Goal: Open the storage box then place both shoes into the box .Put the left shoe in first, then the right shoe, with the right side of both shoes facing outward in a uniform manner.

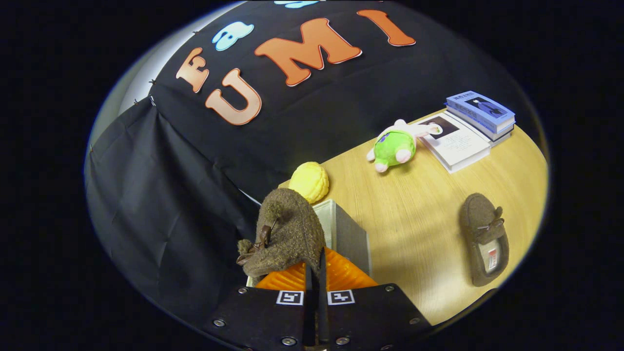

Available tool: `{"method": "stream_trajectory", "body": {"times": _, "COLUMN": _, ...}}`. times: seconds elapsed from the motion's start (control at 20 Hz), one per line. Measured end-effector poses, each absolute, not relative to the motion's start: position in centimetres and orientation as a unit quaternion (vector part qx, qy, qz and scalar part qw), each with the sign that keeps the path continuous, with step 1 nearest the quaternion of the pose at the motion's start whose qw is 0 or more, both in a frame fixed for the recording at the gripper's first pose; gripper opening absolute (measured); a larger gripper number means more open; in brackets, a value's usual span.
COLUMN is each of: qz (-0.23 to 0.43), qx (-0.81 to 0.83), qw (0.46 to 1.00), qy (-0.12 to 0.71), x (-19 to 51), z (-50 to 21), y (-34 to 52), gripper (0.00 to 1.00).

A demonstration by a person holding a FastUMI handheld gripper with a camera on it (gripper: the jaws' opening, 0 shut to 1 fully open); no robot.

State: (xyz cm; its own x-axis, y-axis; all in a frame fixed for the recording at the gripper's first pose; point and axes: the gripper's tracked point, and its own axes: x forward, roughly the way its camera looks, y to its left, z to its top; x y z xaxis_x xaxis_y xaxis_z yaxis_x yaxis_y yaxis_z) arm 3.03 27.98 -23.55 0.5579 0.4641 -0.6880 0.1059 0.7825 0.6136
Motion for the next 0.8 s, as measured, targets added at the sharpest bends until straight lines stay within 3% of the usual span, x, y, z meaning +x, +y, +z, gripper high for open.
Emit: {"method": "stream_trajectory", "body": {"times": 0.8, "qz": 0.090, "qx": 0.287, "qw": 0.782, "qy": 0.545, "x": 2.1, "z": -30.2, "y": 37.0, "gripper": 0.04}}
